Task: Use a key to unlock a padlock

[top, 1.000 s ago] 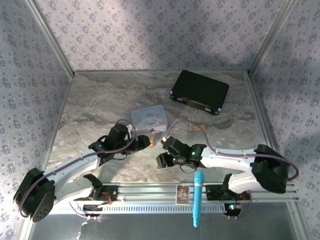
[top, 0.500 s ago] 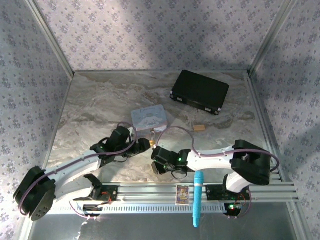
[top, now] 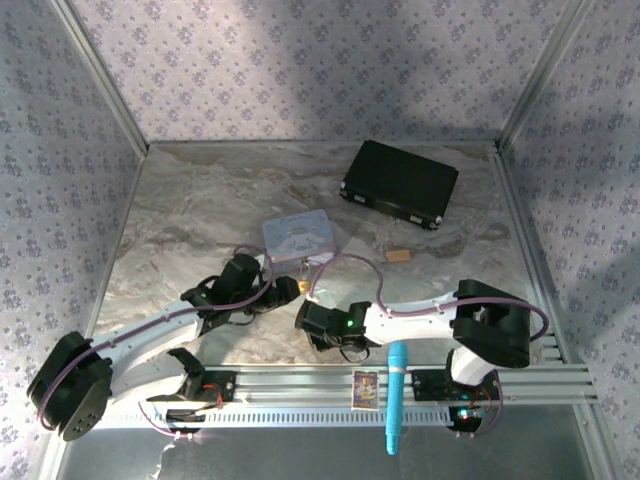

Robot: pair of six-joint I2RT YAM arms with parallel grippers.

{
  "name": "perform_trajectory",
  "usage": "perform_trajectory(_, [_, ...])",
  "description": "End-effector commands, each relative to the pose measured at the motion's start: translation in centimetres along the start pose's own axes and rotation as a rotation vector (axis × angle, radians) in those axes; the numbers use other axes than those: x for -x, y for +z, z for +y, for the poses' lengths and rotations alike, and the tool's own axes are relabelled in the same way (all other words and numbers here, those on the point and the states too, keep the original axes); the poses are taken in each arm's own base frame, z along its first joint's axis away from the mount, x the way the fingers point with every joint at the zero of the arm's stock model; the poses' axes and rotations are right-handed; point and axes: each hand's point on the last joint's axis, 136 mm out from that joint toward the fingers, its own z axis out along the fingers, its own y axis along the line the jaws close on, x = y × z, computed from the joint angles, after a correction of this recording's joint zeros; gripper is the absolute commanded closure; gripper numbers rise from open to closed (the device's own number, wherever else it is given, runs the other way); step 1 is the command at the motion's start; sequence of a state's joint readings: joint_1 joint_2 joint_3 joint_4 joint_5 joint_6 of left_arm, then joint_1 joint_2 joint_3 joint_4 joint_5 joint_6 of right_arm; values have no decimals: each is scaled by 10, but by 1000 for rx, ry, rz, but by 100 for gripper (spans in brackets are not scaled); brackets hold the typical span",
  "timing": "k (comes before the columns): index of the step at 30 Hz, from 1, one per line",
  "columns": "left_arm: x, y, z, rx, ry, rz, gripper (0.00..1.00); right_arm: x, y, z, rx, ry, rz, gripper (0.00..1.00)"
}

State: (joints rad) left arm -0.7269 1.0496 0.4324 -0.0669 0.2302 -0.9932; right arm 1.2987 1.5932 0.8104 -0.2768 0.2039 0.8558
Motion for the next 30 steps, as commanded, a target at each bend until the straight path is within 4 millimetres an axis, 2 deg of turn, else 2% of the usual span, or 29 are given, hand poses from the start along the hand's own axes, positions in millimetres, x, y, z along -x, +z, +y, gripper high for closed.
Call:
perform_trajectory(1, [-1, 1, 3, 6, 4, -8, 26, 9, -10, -1, -28, -3, -34, 68])
perform_trajectory(7, [-1, 2, 6, 13, -2, -10, 26, 13, -16, -4, -27, -11, -59, 68])
perform_trajectory(16, [-3, 5, 8, 16, -13, -9, 26, 11, 0, -3, 1, -50, -20, 69])
perform_trajectory(23, [-3, 6, 10, 23, -17, -14, 26, -3, 12, -4, -22, -73, 24, 70])
perform_trajectory(30, [-3, 6, 11, 24, -21, -14, 26, -12, 16, 4, -64, -116, 64, 77])
